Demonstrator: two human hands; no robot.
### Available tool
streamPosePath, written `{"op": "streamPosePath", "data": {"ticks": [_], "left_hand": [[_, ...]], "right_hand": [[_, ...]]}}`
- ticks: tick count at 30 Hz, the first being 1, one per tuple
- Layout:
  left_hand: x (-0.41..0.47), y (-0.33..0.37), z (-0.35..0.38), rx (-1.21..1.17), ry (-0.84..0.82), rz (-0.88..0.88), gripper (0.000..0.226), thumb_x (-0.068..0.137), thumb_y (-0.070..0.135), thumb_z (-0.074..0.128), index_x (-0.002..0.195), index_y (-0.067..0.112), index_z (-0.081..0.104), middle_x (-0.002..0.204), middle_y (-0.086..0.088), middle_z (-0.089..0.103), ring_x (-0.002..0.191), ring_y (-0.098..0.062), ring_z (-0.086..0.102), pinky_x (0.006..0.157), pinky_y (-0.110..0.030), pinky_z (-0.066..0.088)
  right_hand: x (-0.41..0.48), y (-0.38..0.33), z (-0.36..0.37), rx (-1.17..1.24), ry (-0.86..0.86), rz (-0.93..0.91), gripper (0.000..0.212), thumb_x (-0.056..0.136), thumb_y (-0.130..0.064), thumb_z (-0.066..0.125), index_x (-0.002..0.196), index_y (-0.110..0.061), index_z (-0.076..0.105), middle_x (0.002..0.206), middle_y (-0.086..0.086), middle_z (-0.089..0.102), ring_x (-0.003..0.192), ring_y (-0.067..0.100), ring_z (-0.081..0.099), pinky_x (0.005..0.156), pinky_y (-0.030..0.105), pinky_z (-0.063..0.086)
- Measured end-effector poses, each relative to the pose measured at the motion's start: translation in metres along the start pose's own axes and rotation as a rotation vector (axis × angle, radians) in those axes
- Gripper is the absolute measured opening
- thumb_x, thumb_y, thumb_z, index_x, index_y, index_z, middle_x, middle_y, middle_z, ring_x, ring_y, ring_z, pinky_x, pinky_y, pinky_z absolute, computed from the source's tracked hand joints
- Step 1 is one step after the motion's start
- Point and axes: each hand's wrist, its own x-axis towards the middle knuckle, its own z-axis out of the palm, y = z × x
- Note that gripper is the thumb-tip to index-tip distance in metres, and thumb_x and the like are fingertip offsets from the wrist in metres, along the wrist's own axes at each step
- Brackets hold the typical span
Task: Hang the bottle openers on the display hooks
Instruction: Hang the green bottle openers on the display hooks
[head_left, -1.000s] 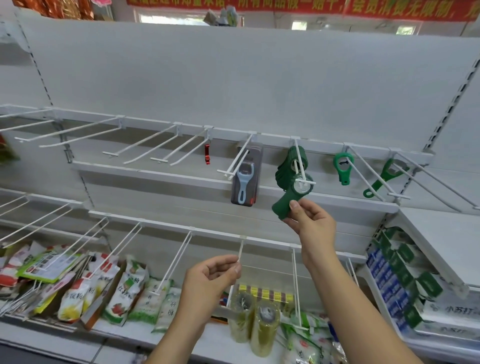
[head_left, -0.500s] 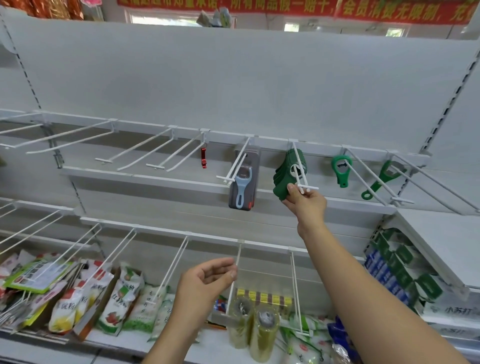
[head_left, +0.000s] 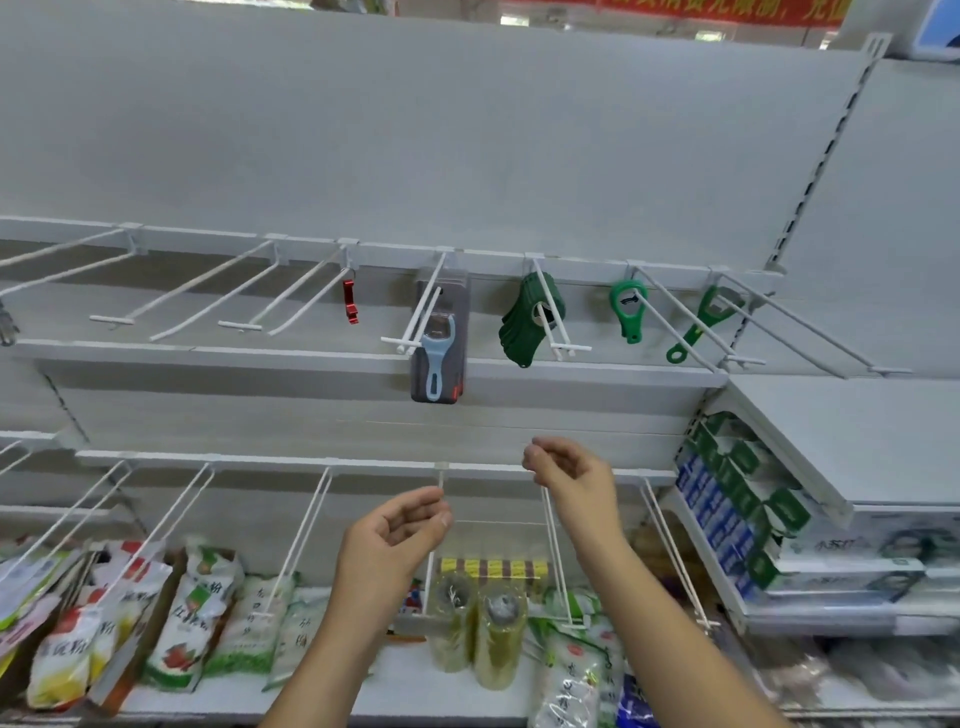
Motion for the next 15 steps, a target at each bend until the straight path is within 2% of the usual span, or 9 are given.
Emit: {"op": "streamPosePath", "data": {"ticks": [3, 6, 10, 15], "left_hand": [[0.0, -0.006, 0.021, 0.005, -0.063, -0.001, 0.029, 0.085, 0.007, 0.074, 0.11, 0.02, 0.072, 0.1, 0.001, 0.077, 0.092, -0.006, 0.071, 0.071, -0.01, 0.054], [-0.006, -0.015, 0.052, 0.008, -0.126, -0.016, 0.029, 0.083, 0.006, 0.075, 0.108, 0.021, 0.072, 0.1, 0.0, 0.076, 0.093, -0.008, 0.071, 0.072, -0.014, 0.056], [-0.022, -0.027, 0.114, 0.032, -0.244, -0.047, 0.03, 0.082, 0.005, 0.076, 0.108, 0.02, 0.073, 0.101, -0.001, 0.077, 0.098, -0.015, 0.071, 0.078, -0.021, 0.057], [-0.063, -0.034, 0.227, 0.068, -0.449, -0.021, 0.03, 0.085, 0.009, 0.074, 0.112, 0.023, 0.072, 0.105, 0.005, 0.076, 0.097, -0.008, 0.071, 0.078, -0.018, 0.057]], "right_hand": [[-0.045, 0.011, -0.03, -0.07, -0.046, -0.009, 0.022, 0.091, -0.019, 0.07, 0.113, -0.019, 0.07, 0.105, -0.001, 0.073, 0.098, 0.009, 0.069, 0.085, 0.023, 0.057], [-0.077, 0.023, -0.066, -0.087, -0.02, 0.011, 0.024, 0.09, -0.018, 0.072, 0.113, -0.022, 0.069, 0.105, -0.003, 0.074, 0.1, 0.009, 0.069, 0.087, 0.026, 0.057], [-0.11, 0.033, -0.128, -0.042, 0.077, 0.056, 0.025, 0.088, -0.013, 0.073, 0.112, -0.021, 0.071, 0.103, -0.002, 0.075, 0.099, 0.015, 0.07, 0.086, 0.035, 0.059], [-0.15, 0.028, -0.239, 0.007, 0.283, 0.041, 0.024, 0.088, -0.007, 0.073, 0.108, -0.021, 0.071, 0.101, 0.003, 0.076, 0.097, 0.017, 0.071, 0.083, 0.025, 0.056]]}}
